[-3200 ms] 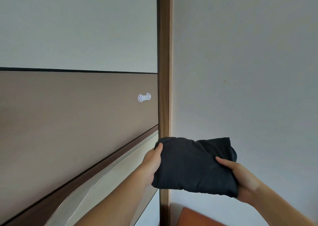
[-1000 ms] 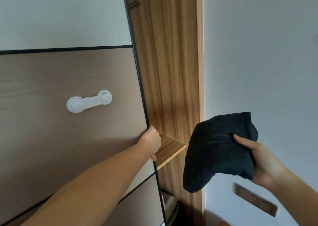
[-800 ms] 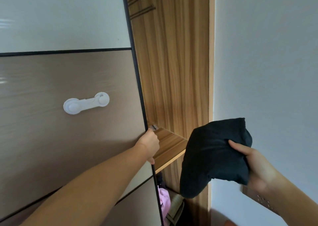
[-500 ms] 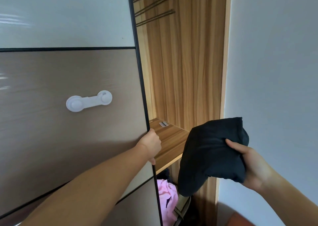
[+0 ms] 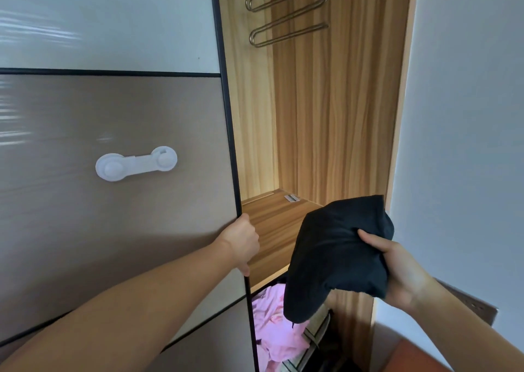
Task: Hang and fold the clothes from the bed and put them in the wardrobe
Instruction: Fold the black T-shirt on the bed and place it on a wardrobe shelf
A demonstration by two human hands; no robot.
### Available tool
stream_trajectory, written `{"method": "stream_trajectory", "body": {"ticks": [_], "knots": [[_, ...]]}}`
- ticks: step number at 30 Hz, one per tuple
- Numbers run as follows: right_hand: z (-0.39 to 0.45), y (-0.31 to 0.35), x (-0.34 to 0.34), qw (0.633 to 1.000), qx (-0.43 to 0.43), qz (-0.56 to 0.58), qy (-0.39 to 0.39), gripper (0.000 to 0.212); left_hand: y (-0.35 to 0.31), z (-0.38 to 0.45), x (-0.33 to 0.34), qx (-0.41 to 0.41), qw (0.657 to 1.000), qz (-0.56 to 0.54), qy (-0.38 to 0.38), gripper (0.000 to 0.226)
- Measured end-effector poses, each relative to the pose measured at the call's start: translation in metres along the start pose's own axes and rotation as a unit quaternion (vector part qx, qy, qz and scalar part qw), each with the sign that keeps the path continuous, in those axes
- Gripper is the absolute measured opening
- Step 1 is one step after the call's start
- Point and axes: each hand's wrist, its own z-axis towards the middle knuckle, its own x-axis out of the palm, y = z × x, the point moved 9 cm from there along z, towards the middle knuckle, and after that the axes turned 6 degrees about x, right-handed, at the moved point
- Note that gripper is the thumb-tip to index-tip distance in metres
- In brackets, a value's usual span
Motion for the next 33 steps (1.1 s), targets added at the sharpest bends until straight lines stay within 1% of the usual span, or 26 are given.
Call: {"method": "stream_trajectory", "body": {"ticks": [9, 14, 16, 17, 18, 19, 20, 21, 22, 23, 24, 25, 26, 27, 28, 29, 30, 31, 33], "knots": [[0.008, -0.028, 0.045, 0.999, 0.021, -0.005, 0.034, 0.047, -0.009, -0.06, 0.026, -0.002, 0.999, -0.024, 0.023, 0.063], [0.002, -0.033, 0.06, 0.998, 0.027, -0.025, 0.042, 0.049, -0.009, -0.078, 0.031, -0.032, 0.998, -0.037, 0.033, 0.056], [-0.001, -0.031, 0.062, 0.998, 0.027, -0.032, 0.043, 0.049, -0.005, -0.083, 0.026, -0.069, 0.994, -0.087, 0.018, 0.053], [-0.003, -0.028, 0.063, 0.998, 0.026, -0.037, 0.043, 0.049, -0.001, -0.083, 0.021, -0.098, 0.985, -0.141, -0.011, 0.053], [-0.004, -0.025, 0.064, 0.998, 0.023, -0.043, 0.044, 0.048, 0.005, -0.084, 0.016, -0.136, 0.964, -0.221, -0.051, 0.056], [-0.004, -0.021, 0.064, 0.998, 0.02, -0.049, 0.045, 0.047, 0.009, -0.084, 0.014, -0.175, 0.921, -0.336, -0.093, 0.059], [-0.004, -0.016, 0.064, 0.997, 0.016, -0.056, 0.048, 0.046, 0.009, -0.083, 0.011, -0.201, 0.841, -0.482, -0.139, 0.061], [-0.004, -0.011, 0.063, 0.997, 0.013, -0.06, 0.051, 0.045, 0.003, -0.08, 0.01, -0.217, 0.717, -0.64, -0.173, 0.065], [-0.003, -0.005, 0.062, 0.997, 0.009, -0.061, 0.053, 0.044, -0.008, -0.071, 0.012, -0.221, 0.559, -0.779, -0.18, 0.073], [-0.002, 0.002, 0.058, 0.997, 0.004, -0.058, 0.053, 0.043, -0.025, -0.06, 0.01, -0.21, 0.39, -0.88, -0.171, 0.085], [0.001, 0.008, 0.054, 0.997, -0.002, -0.054, 0.054, 0.043, -0.042, -0.047, 0.005, -0.19, 0.242, -0.939, -0.154, 0.092], [0.004, 0.015, 0.05, 0.997, -0.006, -0.05, 0.057, 0.041, -0.058, -0.034, 0.001, -0.17, 0.123, -0.968, -0.137, 0.092], [0.008, 0.02, 0.043, 0.997, -0.008, -0.046, 0.058, 0.039, -0.068, -0.022, -0.002, -0.152, 0.034, -0.98, -0.128, 0.088], [0.015, 0.025, 0.035, 0.997, -0.006, -0.045, 0.055, 0.038, -0.074, -0.012, -0.003, -0.138, -0.03, -0.982, -0.123, 0.083], [0.024, 0.029, 0.025, 0.998, -0.001, -0.048, 0.048, 0.039, -0.077, -0.003, -0.005, -0.122, -0.08, -0.981, -0.125, 0.077], [0.034, 0.033, 0.014, 0.998, 0.007, -0.052, 0.041, 0.041, -0.075, 0.006, -0.004, -0.112, -0.113, -0.978, -0.133, 0.07], [0.046, 0.036, 0.002, 0.998, 0.014, -0.058, 0.033, 0.043, -0.073, 0.018, 0.0, -0.114, -0.131, -0.974, -0.143, 0.062], [0.06, 0.039, -0.01, 0.997, 0.021, -0.064, 0.026, 0.044, -0.071, 0.029, 0.008, -0.127, -0.141, -0.97, -0.149, 0.055], [0.089, 0.046, -0.038, 0.996, 0.033, -0.082, 0.007, 0.048, -0.067, 0.054, 0.023, -0.169, -0.145, -0.964, -0.146, 0.047]]}}
